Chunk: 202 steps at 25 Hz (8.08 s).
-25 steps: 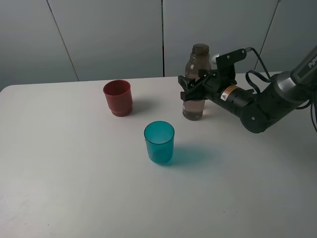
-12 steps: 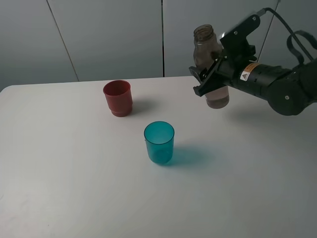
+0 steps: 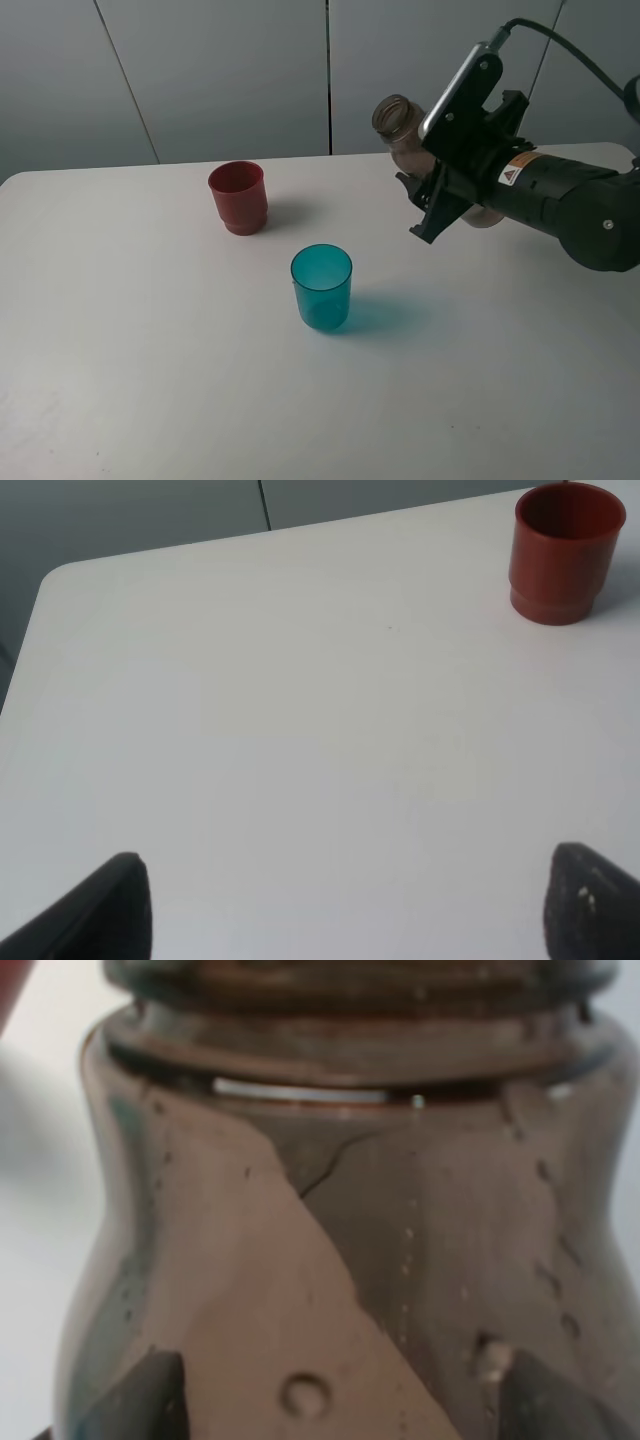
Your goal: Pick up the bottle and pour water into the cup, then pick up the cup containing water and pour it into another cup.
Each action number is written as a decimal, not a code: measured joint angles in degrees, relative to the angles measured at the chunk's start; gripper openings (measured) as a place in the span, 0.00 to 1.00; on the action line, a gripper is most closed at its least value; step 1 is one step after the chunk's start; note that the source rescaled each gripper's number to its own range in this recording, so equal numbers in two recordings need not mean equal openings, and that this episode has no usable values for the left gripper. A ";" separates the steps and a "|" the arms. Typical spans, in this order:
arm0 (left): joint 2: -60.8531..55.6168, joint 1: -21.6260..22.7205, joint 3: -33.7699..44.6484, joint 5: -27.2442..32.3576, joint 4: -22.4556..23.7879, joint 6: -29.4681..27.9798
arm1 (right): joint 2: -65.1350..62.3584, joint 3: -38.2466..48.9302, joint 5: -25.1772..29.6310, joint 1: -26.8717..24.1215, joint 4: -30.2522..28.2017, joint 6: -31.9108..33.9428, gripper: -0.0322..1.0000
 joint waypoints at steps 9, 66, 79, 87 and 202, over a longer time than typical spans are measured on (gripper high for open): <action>0.00 0.00 0.00 0.00 0.00 0.00 | 0.00 0.00 2.57 4.93 6.71 -14.39 0.05; 0.00 0.00 0.00 0.00 0.00 -0.11 | 6.11 -4.00 2.31 8.41 18.34 -61.97 0.05; 0.00 0.00 0.00 0.00 0.00 -0.11 | 6.11 -4.00 2.07 10.57 18.23 -64.91 0.05; 0.00 0.00 0.00 0.00 0.00 -0.11 | 6.11 -4.00 1.96 10.59 18.35 -68.68 0.05; 0.00 0.00 0.00 0.00 0.00 0.01 | 4.19 -16.13 20.96 9.16 3.60 -28.03 0.05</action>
